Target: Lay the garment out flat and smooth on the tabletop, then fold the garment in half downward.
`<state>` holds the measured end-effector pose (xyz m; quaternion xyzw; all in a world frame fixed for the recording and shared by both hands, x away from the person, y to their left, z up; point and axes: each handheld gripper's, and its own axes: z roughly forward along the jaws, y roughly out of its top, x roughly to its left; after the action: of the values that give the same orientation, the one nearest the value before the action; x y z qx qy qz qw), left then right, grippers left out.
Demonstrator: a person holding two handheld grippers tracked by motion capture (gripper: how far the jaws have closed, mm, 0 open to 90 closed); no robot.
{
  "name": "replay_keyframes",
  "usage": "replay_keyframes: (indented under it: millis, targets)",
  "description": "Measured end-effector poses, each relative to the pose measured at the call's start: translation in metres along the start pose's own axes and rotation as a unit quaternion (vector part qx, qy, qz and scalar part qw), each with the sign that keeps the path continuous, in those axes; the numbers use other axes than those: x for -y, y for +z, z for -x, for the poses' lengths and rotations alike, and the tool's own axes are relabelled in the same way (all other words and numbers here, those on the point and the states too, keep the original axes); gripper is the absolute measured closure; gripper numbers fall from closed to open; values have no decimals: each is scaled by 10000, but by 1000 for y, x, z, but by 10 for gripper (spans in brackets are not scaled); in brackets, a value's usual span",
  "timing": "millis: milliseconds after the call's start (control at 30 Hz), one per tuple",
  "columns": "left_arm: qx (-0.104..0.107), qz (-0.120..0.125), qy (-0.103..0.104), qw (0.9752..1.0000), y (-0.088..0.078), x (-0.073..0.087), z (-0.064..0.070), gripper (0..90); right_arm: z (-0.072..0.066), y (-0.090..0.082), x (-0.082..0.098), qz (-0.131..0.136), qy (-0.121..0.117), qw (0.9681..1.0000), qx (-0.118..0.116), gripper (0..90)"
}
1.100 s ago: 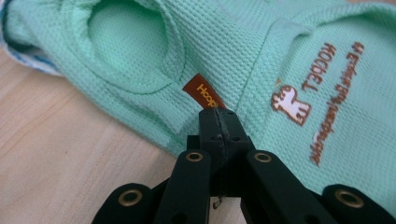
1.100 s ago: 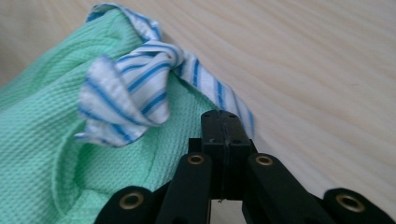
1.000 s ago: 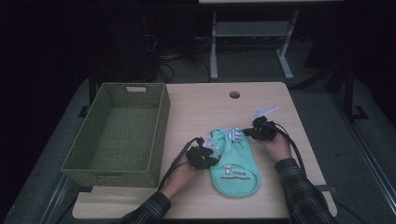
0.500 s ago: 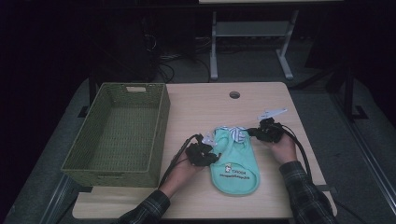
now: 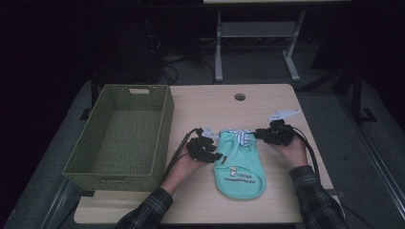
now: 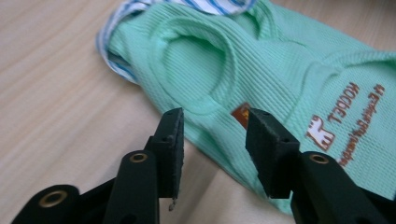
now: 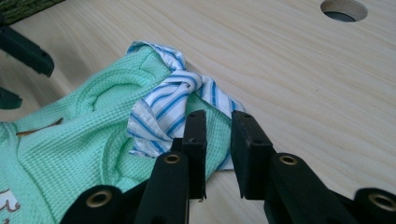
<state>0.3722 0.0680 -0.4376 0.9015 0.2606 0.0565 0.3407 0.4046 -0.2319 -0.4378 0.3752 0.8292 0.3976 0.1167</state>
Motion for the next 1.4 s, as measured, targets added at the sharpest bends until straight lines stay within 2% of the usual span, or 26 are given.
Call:
replay_keyframes:
  millis: [67,400,433,467,600,700,867,967,1200,1400]
  targets:
    - [-19,-12,-25,10000,-1,-5,-8,525,1,2,-1,-21,-13,10000,-6,728]
    - [-243,148,-78,9996,-1,-20,-31,492,5,9,-4,-52,54,10000,-19,682]
    - [-260,182,-136,9994,-1,-22,-34,490,7,10,-5,-51,87,9999,-27,676]
    - [-279,262,-174,9991,0,-24,-39,491,7,10,-7,-78,129,9999,-36,676]
    - [-357,300,-190,9987,5,-29,-46,491,9,10,-10,-92,136,9999,-20,675]
    - [-369,378,-277,9982,9,-34,-54,491,13,10,-14,-49,204,9998,-37,671]
    - [-399,327,-341,9981,21,-41,-65,491,14,14,-14,-33,254,9997,-41,668]
    - [-342,248,-407,9983,32,-43,-73,489,16,17,-13,-53,226,9997,-70,663]
    - [-209,153,-467,9986,47,-48,-76,482,19,23,-9,-148,308,9994,-113,656]
    - [-253,0,-408,9988,56,-50,-77,483,21,25,-7,-172,345,9992,-117,656]
